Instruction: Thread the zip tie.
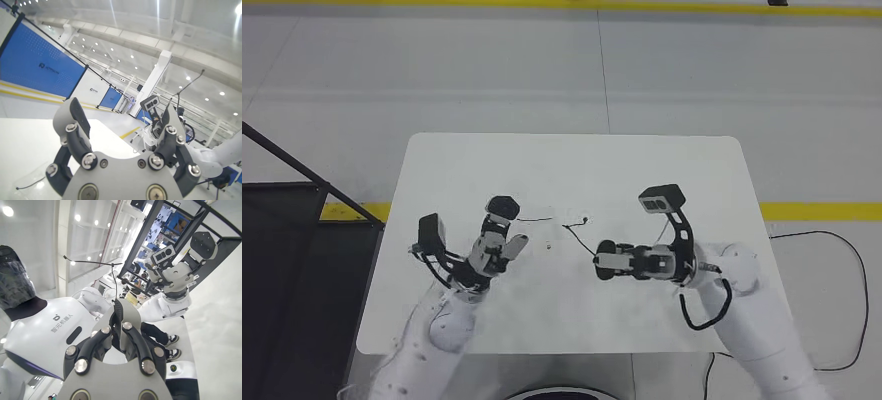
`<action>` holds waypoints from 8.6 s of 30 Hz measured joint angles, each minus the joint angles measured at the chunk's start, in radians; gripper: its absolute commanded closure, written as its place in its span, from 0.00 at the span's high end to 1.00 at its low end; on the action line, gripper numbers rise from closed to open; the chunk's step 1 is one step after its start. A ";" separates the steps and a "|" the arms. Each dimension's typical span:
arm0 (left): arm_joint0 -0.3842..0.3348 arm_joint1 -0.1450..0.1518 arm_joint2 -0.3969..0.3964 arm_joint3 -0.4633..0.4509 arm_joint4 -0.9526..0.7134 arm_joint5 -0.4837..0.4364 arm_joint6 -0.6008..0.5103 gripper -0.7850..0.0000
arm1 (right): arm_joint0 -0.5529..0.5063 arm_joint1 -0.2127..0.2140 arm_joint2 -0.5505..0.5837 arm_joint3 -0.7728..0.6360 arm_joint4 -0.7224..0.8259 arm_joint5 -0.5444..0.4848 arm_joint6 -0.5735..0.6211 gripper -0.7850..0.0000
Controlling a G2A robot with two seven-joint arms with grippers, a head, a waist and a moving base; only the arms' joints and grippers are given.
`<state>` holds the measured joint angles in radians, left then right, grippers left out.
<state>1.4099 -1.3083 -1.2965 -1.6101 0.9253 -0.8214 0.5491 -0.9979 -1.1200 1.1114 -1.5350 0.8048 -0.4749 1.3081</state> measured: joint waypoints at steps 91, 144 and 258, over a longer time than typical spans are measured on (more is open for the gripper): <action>-0.175 -0.073 0.165 0.320 0.709 0.935 0.772 0.29 | 0.108 -0.091 -0.132 0.170 -0.029 0.188 -0.019 0.00; -0.184 -0.081 0.156 0.331 0.718 0.927 0.781 0.00 | 0.096 -0.107 -0.090 0.166 -0.016 0.215 -0.019 0.00; 0.083 0.036 -0.160 0.111 0.549 0.674 0.827 1.00 | 0.009 -0.051 -0.023 -0.105 -0.873 0.353 -0.482 0.00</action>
<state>1.4934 -1.2719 -1.4567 -1.4988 1.4741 -0.1476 1.3757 -0.9889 -1.1709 1.0888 -1.6396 -0.0684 -0.1219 0.8257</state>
